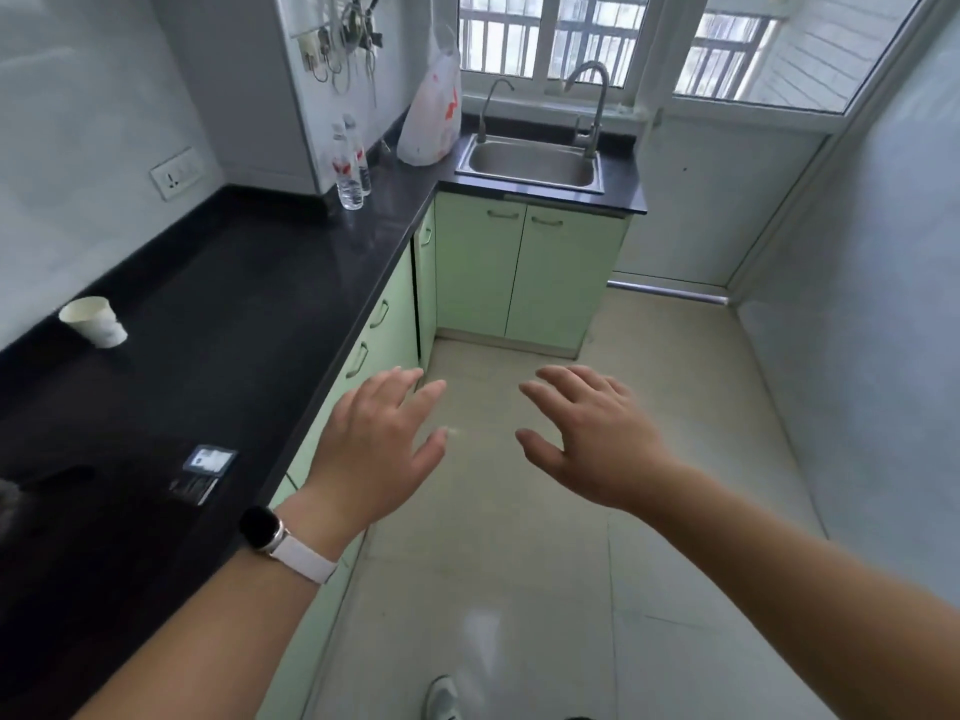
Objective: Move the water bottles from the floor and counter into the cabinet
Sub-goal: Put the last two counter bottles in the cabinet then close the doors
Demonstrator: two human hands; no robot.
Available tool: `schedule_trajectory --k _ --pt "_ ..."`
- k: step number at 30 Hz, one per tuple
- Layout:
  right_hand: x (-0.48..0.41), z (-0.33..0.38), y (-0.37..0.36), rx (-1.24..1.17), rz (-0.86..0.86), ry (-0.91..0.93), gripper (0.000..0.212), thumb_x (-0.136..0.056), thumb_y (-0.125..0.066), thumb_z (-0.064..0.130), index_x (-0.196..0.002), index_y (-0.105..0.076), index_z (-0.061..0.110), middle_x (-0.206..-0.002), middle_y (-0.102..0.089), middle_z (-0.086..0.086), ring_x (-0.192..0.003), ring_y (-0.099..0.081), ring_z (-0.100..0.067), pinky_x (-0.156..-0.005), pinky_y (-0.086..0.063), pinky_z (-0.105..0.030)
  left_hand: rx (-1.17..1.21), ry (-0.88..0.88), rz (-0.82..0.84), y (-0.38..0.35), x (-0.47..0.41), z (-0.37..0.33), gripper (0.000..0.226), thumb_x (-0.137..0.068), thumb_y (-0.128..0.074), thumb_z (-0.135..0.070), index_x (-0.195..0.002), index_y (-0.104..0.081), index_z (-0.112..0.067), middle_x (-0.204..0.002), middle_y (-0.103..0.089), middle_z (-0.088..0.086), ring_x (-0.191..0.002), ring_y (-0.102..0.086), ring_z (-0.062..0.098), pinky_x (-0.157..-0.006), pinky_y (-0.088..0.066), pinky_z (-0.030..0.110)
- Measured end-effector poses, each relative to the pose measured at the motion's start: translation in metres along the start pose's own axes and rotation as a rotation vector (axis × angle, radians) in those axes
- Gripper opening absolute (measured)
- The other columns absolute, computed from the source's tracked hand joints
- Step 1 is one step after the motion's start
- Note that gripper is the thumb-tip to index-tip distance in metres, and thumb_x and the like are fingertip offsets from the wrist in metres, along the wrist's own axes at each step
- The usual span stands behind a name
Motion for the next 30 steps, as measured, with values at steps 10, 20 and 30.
schedule_trajectory --k 10,20,30 --pt "-0.095 -0.029 -0.020 -0.019 -0.030 -0.009 0.056 -0.088 -0.043 0.056 -0.125 -0.060 0.018 -0.126 -0.061 -0.004 -0.117 -0.054 -0.029 -0.093 -0.045 -0.040 0.014 0.022 -0.006 -0.011 -0.089 0.043 0.053 -0.089 -0.045 -0.046 -0.131 -0.061 -0.017 -0.131 -0.060 0.009 -0.123 -0.054 0.031 -0.095 -0.046 0.049" --pt "-0.197 -0.127 -0.052 -0.107 -0.069 -0.033 0.055 -0.088 -0.043 0.055 -0.126 -0.060 0.018 -0.127 -0.060 -0.005 -0.117 -0.054 -0.030 -0.092 -0.045 -0.040 -0.045 0.009 0.005 -0.046 -0.222 0.047 0.054 -0.089 -0.043 -0.047 -0.132 -0.060 -0.017 -0.132 -0.060 0.009 -0.124 -0.052 0.030 -0.095 -0.046 0.051" --pt "-0.299 -0.271 -0.064 -0.134 -0.015 -0.041 0.061 -0.089 -0.035 0.059 -0.133 -0.055 0.021 -0.136 -0.054 -0.003 -0.126 -0.047 -0.027 -0.099 -0.039 -0.041 -0.082 -0.003 -0.025 -0.089 -0.388 0.020 0.055 -0.087 -0.046 -0.047 -0.129 -0.063 -0.016 -0.129 -0.061 0.010 -0.122 -0.054 0.031 -0.093 -0.047 0.051"
Point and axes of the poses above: each hand's wrist, its own x-axis away from the middle knuckle, its own y-axis out of the back of the hand, z = x × y, the point moved 4 cm from there along -x, towards the middle knuckle
